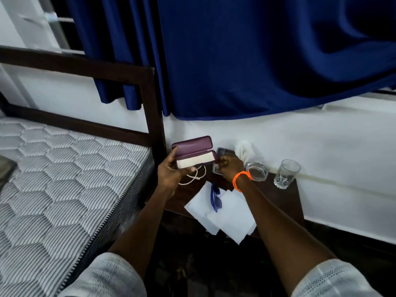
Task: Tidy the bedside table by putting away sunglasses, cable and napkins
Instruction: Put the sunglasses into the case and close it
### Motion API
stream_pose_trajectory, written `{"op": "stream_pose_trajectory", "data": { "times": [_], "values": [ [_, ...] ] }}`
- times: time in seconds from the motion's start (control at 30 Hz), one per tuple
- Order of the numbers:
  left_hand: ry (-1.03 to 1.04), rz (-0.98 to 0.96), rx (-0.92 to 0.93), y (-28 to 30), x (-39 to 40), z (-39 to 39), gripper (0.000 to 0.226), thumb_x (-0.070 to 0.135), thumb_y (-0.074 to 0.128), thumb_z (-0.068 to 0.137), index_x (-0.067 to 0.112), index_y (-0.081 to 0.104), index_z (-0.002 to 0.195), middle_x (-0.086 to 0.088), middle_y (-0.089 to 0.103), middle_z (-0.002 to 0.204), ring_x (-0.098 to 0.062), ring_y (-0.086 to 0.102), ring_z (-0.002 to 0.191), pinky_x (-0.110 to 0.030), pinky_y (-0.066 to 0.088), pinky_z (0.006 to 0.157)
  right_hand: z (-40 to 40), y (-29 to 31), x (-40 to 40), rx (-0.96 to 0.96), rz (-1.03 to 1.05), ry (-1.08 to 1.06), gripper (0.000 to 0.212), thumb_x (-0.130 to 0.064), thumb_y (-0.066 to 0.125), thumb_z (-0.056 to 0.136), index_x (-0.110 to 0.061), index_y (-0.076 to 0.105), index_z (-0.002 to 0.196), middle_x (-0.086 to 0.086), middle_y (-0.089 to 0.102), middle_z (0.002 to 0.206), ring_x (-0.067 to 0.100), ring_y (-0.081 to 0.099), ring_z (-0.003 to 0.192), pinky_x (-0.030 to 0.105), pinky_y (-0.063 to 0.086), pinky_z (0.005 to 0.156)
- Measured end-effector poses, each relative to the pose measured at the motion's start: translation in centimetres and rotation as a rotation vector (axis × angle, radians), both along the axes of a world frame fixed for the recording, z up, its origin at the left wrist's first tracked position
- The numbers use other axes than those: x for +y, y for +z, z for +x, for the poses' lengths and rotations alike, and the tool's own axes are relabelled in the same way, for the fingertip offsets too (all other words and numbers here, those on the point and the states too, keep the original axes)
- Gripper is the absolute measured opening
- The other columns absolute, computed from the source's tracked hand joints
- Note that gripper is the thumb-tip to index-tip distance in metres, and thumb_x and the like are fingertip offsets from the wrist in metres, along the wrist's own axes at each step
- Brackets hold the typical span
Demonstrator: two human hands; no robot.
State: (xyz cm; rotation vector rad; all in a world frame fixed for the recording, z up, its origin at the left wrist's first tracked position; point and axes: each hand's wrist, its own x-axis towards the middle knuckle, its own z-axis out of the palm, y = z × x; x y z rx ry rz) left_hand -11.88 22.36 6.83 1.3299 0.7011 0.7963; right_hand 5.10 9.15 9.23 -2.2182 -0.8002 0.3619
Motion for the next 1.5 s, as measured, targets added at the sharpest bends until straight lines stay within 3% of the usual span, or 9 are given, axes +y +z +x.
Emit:
{"op": "stream_pose_trajectory", "data": {
  "times": [0.1,0.17,0.23,0.43,0.93,1.07,1.2,1.33,1.5],
  "values": [
    [-0.005,-0.005,0.031,-2.3,0.1,0.1,0.103,-0.008,0.093,0.059,0.024,0.053,0.148,0.003,0.075,0.122,-0.018,0.073,0.113,-0.033,0.061,0.092,-0.1,-2.9,-0.6,-0.134,-0.255,0.235,0.031,0.003,0.054,0.088,-0.005,0.073,0.112,0.014,0.07,0.117,0.032,0.065,0.111,0.015,0.044,0.071],
    [-0.002,-0.009,0.045,-3.5,0.4,0.2,0.1,-0.009,0.093,0.059,0.028,0.056,0.144,0.004,0.076,0.121,-0.021,0.073,0.113,-0.03,0.061,0.088,0.0,-4.6,-1.0,-0.283,-0.415,0.428,0.035,-0.002,0.059,0.087,-0.015,0.072,0.117,0.01,0.067,0.123,0.03,0.064,0.114,0.019,0.047,0.083],
    [-0.008,-0.006,0.055,-4.5,0.5,0.3,0.098,-0.012,0.092,0.059,0.019,0.058,0.145,-0.004,0.074,0.126,-0.028,0.071,0.118,-0.04,0.06,0.096,0.1,-5.8,-1.5,-0.471,-0.515,0.569,0.034,-0.011,0.058,0.091,-0.02,0.069,0.122,0.009,0.062,0.129,0.03,0.06,0.119,0.032,0.049,0.096],
    [-0.005,-0.016,0.091,-6.6,1.4,0.5,0.098,-0.011,0.092,0.059,0.012,0.055,0.147,-0.007,0.072,0.129,-0.026,0.07,0.119,-0.047,0.058,0.101,0.5,-7.3,-0.8,-0.739,-0.616,0.751,0.039,-0.013,0.055,0.097,-0.028,0.066,0.131,0.002,0.052,0.135,0.024,0.044,0.13,0.038,0.05,0.095],
    [-0.007,0.015,0.057,-5.7,2.4,0.3,0.097,-0.009,0.093,0.058,0.019,0.059,0.145,-0.002,0.075,0.124,-0.02,0.073,0.113,-0.033,0.062,0.09,1.1,-6.4,-0.8,-0.739,-0.55,0.728,0.031,-0.026,0.055,0.094,-0.029,0.072,0.12,-0.003,0.058,0.123,0.021,0.05,0.123,0.036,0.049,0.095],
    [0.005,0.021,0.05,-4.2,2.4,-0.1,0.101,-0.008,0.094,0.057,0.017,0.055,0.148,-0.001,0.075,0.124,-0.017,0.073,0.112,-0.03,0.062,0.09,1.2,-3.2,-1.1,-0.696,-0.471,0.669,0.028,-0.032,0.056,0.091,-0.03,0.074,0.113,-0.003,0.063,0.116,0.02,0.053,0.117,0.034,0.047,0.095],
    [0.025,0.023,0.032,-1.6,2.0,-0.7,0.102,-0.009,0.093,0.057,0.015,0.053,0.148,-0.003,0.073,0.125,-0.022,0.072,0.115,-0.039,0.06,0.096,0.9,1.4,-1.9,-0.621,-0.367,0.587,0.039,-0.047,0.048,0.078,-0.03,0.076,0.099,0.003,0.066,0.1,0.023,0.058,0.107,0.035,0.052,0.088],
    [0.02,0.032,-0.001,1.5,1.5,-1.1,0.104,-0.008,0.095,0.056,0.015,0.053,0.149,-0.007,0.071,0.129,-0.025,0.072,0.116,-0.044,0.061,0.096,1.0,6.1,-2.5,-0.613,-0.282,0.533,0.027,-0.035,0.063,0.081,-0.027,0.077,0.104,-0.009,0.057,0.085,0.021,0.055,0.106,0.029,0.051,0.083],
    [-0.011,0.051,-0.034,5.3,0.7,-1.4,0.106,-0.008,0.096,0.054,0.014,0.053,0.149,-0.005,0.072,0.129,-0.021,0.075,0.108,-0.04,0.064,0.088,0.8,11.8,-2.1,-0.605,-0.22,0.434,0.028,-0.026,0.063,0.086,-0.024,0.075,0.111,0.003,0.074,0.099,0.024,0.053,0.108,0.031,0.048,0.088]
  ]
}}
